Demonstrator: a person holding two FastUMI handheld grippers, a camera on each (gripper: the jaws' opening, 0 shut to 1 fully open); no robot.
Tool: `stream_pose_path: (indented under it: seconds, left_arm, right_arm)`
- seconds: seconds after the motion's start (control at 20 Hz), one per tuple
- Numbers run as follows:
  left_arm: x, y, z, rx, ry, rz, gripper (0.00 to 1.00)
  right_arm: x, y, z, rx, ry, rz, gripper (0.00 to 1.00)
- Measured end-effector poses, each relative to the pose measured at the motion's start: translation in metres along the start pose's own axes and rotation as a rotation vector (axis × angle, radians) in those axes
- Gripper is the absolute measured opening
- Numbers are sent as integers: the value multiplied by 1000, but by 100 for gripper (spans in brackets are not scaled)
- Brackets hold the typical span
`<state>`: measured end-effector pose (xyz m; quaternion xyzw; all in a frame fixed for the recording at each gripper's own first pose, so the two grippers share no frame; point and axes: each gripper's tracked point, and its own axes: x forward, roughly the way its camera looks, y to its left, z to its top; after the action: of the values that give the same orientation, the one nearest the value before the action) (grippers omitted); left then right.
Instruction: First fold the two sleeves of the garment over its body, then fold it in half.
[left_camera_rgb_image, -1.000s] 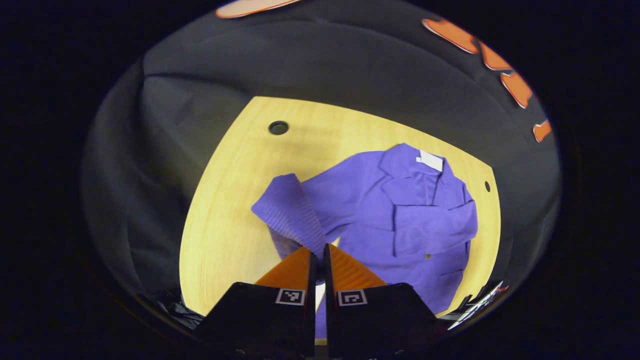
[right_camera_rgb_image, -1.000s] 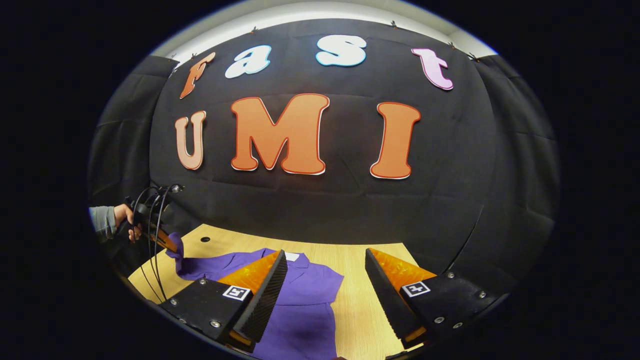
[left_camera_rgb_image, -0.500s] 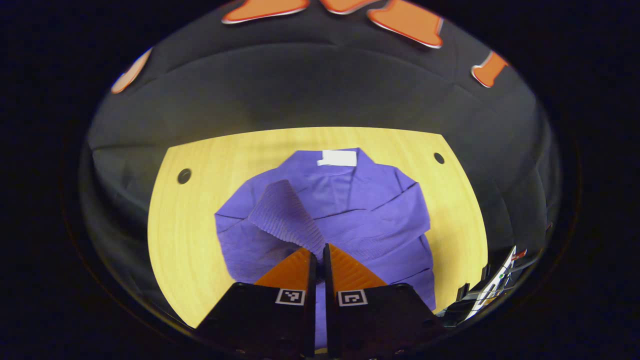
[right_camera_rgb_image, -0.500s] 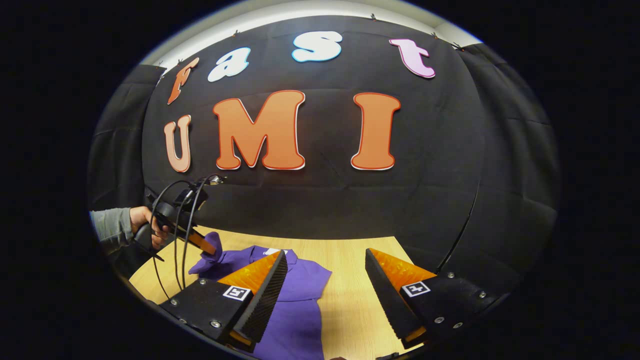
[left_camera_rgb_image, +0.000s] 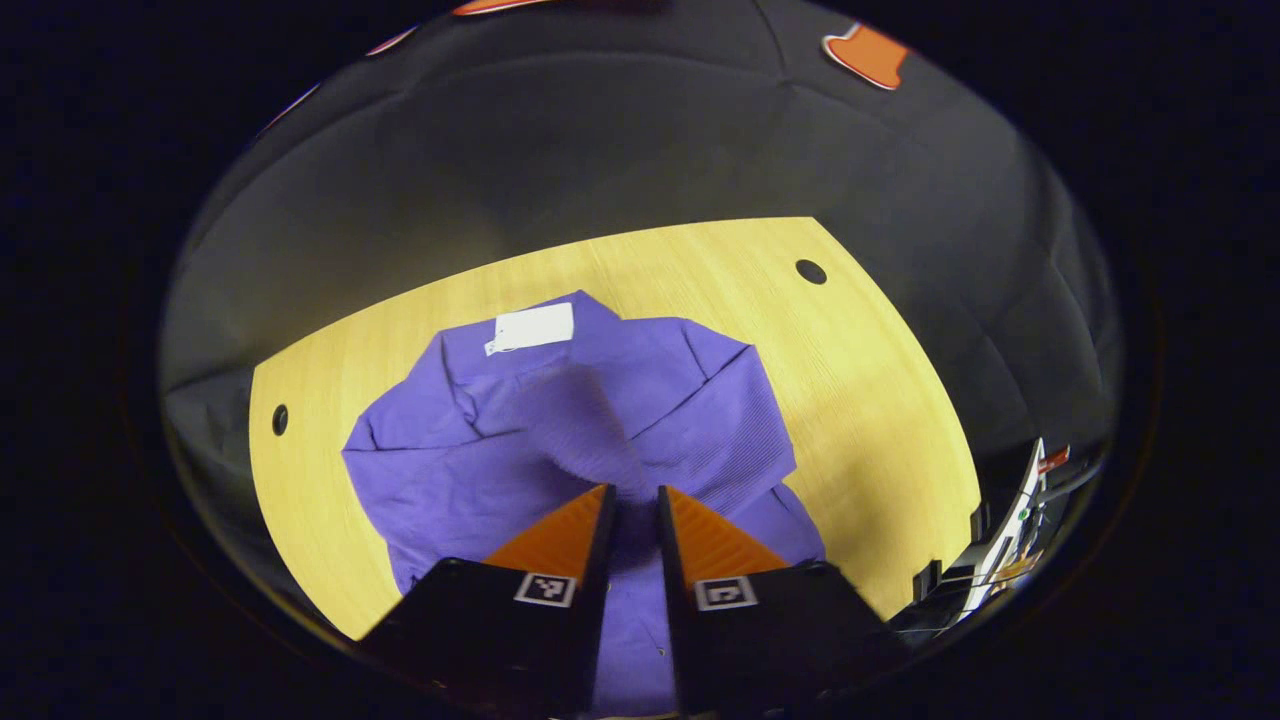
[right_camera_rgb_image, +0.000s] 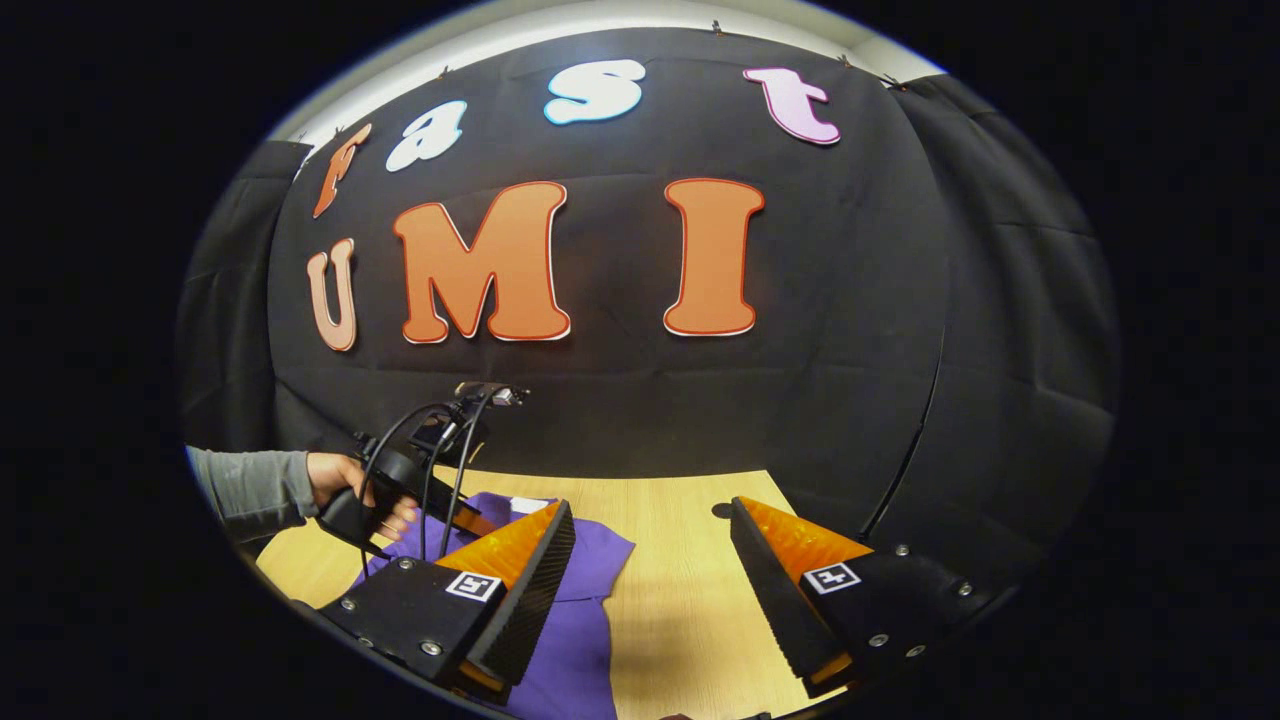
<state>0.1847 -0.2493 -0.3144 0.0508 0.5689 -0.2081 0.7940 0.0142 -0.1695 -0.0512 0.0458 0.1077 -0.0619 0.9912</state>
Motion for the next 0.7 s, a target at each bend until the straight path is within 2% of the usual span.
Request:
stream_pose_path:
  seconds: [0.05, 0.2, 0.25, 0.6, 0.7]
  left_arm:
    - [1, -8, 2, 9, -21, -21, 45]
    - [-14, -19, 13, 30, -102, -64, 85]
    - [-21, -14, 15, 31, -132, -54, 89]
    - [-94, 24, 14, 32, -381, 71, 89]
    - [-119, 27, 5, 25, -448, 74, 89]
  right_arm:
    - [1, -1, -2, 3, 5, -2, 94]
    - [5, -3, -8, 18, 23, -5, 94]
    - [6, -1, -7, 24, 21, 0, 94]
    - [16, 22, -7, 16, 9, 25, 94]
    - [17, 33, -5, 9, -1, 37, 94]
